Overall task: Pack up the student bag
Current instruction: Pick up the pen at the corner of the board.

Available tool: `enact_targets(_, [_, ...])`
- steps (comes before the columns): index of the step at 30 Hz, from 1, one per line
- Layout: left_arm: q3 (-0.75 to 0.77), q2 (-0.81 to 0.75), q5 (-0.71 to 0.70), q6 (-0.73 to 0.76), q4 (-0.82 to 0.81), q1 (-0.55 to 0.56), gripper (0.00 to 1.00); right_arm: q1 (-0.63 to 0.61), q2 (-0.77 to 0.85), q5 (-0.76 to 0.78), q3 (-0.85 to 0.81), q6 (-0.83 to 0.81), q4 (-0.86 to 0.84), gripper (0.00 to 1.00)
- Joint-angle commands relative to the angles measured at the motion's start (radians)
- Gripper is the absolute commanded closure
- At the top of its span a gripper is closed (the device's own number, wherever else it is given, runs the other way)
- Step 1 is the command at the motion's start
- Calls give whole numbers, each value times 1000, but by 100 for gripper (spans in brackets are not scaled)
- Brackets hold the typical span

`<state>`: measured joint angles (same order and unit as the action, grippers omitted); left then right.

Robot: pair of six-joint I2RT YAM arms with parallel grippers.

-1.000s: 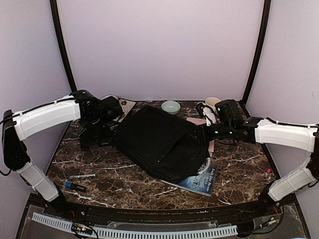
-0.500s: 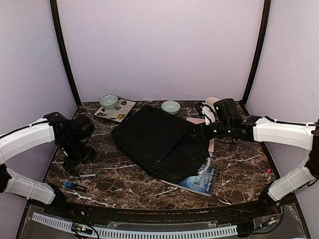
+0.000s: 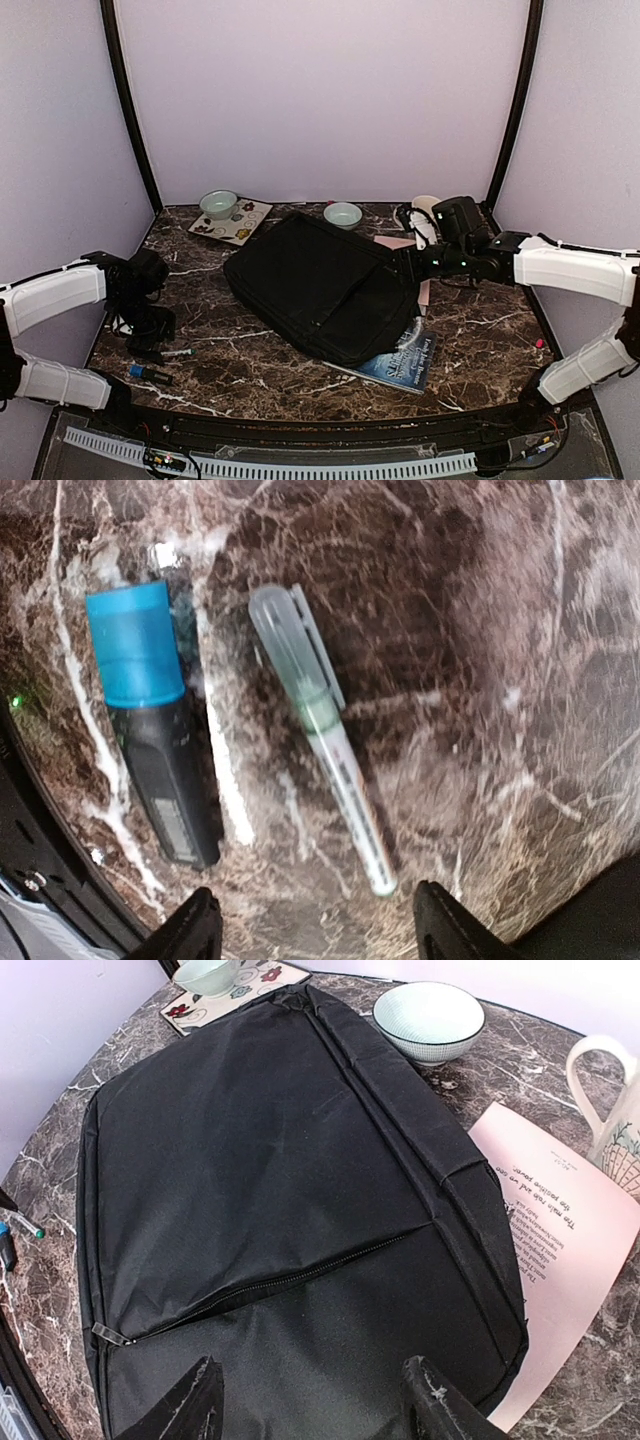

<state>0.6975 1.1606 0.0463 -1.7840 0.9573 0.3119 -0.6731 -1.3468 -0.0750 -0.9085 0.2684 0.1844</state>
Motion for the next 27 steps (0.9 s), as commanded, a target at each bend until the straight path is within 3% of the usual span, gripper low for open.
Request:
enact_targets(1, [-26,12,9,-3,-48,-51,34,5,22,24,1,-21,4,39])
enact_targets(12, [-158,58,49,-18,-258,-110,52,6,47,29,14,-23,24,39])
enact_targets(22, [-167,85,40,-22,-299,-110,99,6,89,44,43,-20,18,39])
enact_targets(27, [-149,85,61,3,-320,-109,100,6,90,26,42,-22,-17,39])
